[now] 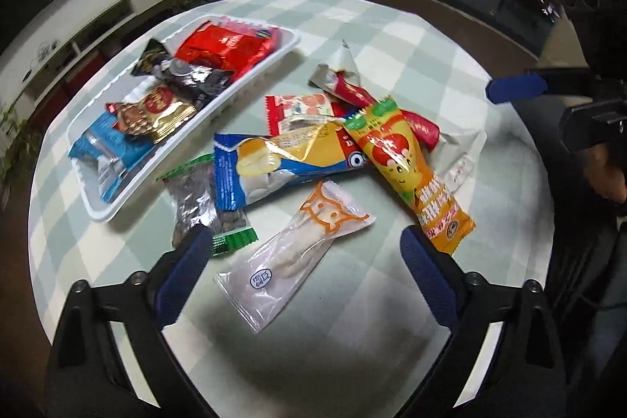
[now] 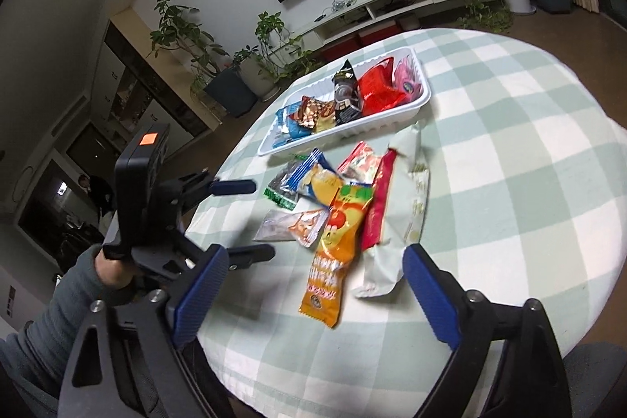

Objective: Organize snacks
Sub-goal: 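Move the left gripper to the clear bag with the orange cat face, then close the left gripper on the clear cat-face bag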

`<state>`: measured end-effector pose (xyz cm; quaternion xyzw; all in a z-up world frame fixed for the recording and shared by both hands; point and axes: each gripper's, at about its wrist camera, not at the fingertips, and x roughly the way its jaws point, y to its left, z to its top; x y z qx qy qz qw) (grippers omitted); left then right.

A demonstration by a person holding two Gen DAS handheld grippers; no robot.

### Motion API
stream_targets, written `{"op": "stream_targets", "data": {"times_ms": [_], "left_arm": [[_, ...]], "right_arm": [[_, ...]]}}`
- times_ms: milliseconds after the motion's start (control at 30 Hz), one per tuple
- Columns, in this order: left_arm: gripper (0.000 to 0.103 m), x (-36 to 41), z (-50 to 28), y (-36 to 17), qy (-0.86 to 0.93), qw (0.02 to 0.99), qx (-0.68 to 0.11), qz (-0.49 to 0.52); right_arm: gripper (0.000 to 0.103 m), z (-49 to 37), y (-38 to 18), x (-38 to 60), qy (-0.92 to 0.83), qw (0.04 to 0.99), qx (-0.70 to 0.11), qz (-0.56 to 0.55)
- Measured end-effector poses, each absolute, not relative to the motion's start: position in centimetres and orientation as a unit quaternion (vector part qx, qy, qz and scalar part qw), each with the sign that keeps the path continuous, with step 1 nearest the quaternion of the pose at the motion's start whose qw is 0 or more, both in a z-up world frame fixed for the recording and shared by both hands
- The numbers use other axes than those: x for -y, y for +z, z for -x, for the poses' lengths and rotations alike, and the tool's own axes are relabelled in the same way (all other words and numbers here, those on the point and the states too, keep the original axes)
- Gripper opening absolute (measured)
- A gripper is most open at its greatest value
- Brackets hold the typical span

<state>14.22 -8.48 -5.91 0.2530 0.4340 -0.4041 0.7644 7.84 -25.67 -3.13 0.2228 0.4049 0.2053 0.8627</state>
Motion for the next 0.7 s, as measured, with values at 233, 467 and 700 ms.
{"op": "stream_targets", "data": {"times_ms": [233,467,700], "left_arm": [[0.078,10.7,-15.1,-7.6,-0.427,0.724,-0.445,-0.307],[0.066,11.8,-17.1,-9.5,-0.428,0.696,-0.484,-0.314],[0.043,11.7,-17.2,-9.4,-0.433,0.691,-0.498,-0.296]], "right_arm": [[0.089,-7.7,-3.9,25.7,0.208,0.857,-0.413,-0.23],[0.088,-8.0,-4.5,25.6,0.215,0.85,-0.422,-0.23],[0.084,-7.9,-5.0,25.5,0.218,0.846,-0.43,-0.228]]}}
